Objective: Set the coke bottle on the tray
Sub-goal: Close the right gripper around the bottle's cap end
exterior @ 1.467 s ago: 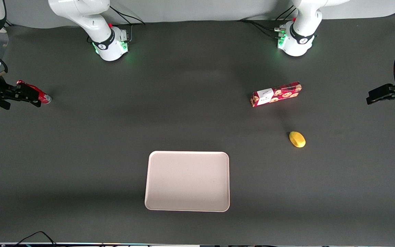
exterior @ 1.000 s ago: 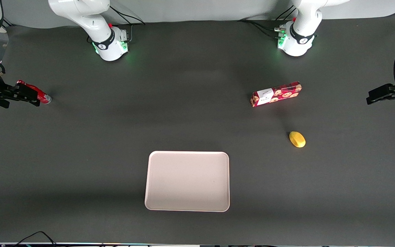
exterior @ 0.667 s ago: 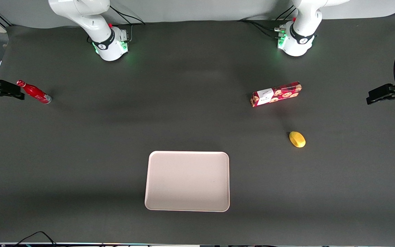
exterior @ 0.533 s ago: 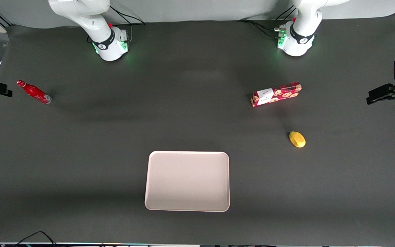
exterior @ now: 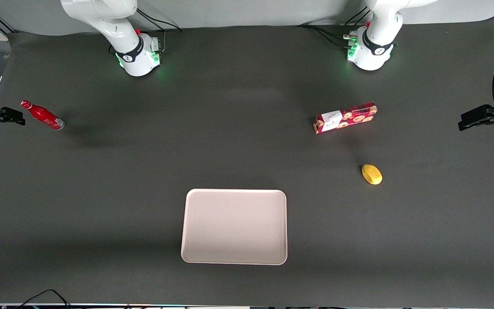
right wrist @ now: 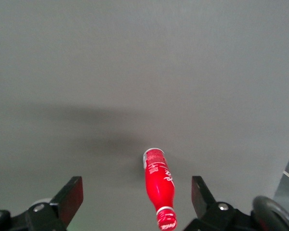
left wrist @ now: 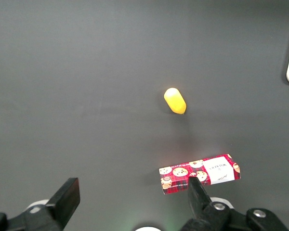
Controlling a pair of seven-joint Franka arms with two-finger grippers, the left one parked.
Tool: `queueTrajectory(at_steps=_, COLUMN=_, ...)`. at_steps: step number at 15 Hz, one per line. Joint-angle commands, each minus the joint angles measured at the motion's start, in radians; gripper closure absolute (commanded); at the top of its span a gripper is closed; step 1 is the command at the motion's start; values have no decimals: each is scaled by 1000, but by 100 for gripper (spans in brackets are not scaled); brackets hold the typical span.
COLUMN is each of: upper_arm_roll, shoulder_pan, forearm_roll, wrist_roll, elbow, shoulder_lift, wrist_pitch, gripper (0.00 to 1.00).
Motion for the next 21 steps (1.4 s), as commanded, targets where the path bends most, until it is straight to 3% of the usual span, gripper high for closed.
queueTrajectory(at_steps=1, upper_arm_roll=-81, shoulder_pan=4, forearm_roll=-28, wrist_roll=-57, elbow=-145, shoulder_lift=-67, wrist_pitch=109, gripper=0)
queueTrajectory(at_steps=3, upper_arm_roll=-121, shoulder_pan=-2, forearm_roll=-28, wrist_roll=-83, elbow=-208, shoulder_lift=-73, wrist_pitch=185, gripper=0)
queueTrajectory(at_steps=11, upper_arm_roll=-236, shoulder_pan=-10, forearm_roll=-33, wrist_roll=-153, elbow=-283, shoulder_lift=-74, wrist_pitch=252, gripper=4)
queueTrajectory(at_steps=17, upper_arm_roll=-252, shoulder_pan=-37, forearm_roll=-36, wrist_roll=-173, elbow=-320, shoulder_lift=-108, wrist_pitch=252, gripper=13)
queueTrajectory(at_steps=18, upper_arm_roll=-252, shoulder_pan=-42, forearm_roll=-46, wrist_roll=-176, elbow=-321, shoulder_lift=-110, wrist_pitch=252, gripper=15)
queueTrajectory(at_steps=21, upper_arm_roll=-263, shoulder_pan=-44, forearm_roll=-65, wrist_roll=-178, elbow=-323, shoulder_lift=-120, wrist_pitch=252, gripper=40)
